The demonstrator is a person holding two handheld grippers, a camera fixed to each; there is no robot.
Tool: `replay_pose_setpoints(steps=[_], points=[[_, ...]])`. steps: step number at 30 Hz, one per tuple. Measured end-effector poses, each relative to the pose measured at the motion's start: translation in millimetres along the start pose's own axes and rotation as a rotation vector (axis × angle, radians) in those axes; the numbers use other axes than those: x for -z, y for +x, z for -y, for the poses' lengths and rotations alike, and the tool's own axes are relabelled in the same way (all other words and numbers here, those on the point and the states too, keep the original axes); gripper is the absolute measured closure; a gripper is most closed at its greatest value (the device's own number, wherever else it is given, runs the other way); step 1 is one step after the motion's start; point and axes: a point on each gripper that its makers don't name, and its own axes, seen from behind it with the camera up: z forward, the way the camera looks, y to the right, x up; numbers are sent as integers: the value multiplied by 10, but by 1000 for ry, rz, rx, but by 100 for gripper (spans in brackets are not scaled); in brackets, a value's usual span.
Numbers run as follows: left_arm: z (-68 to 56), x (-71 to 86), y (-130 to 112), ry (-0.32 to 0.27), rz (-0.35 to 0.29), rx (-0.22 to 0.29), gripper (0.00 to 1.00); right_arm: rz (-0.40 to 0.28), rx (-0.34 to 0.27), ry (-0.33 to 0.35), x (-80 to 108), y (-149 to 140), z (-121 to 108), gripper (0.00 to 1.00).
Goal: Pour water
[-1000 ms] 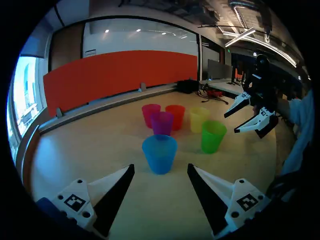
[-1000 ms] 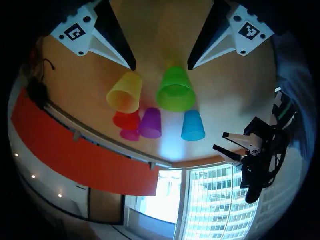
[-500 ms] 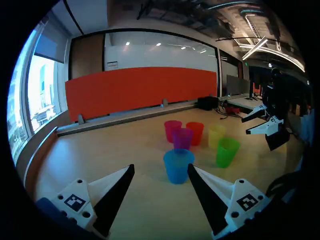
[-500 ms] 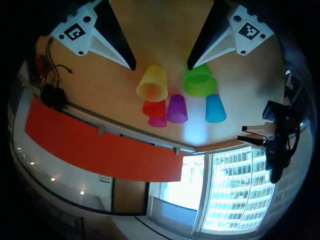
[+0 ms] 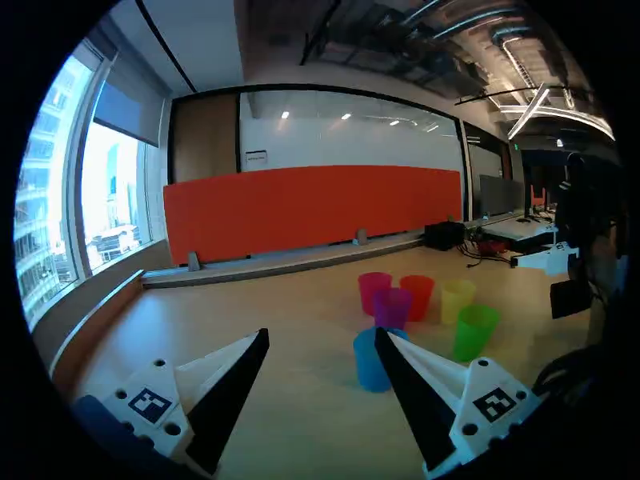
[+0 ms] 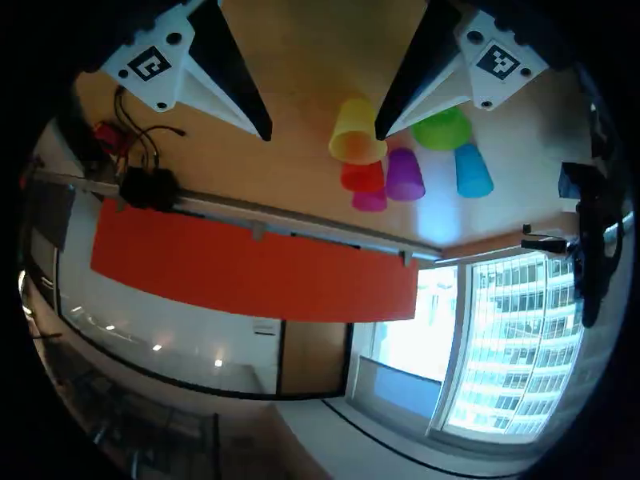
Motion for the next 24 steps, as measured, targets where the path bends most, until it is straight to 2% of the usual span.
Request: replay_pose_setpoints(steps=[7,16,20,24], points=[[112,29,246,64,-83,17,2,-118,-44,-98,-16,341,-204,0],[212,53,504,112,-160,39,2,-250,-58,-231,25,696,-431,0],[253,65,596,135,-188,32,2,-293,-57,-297,75,798,-523,0],[293,65,646,155,-202,27,2,-317,-81,-350,123,830,-614,0]])
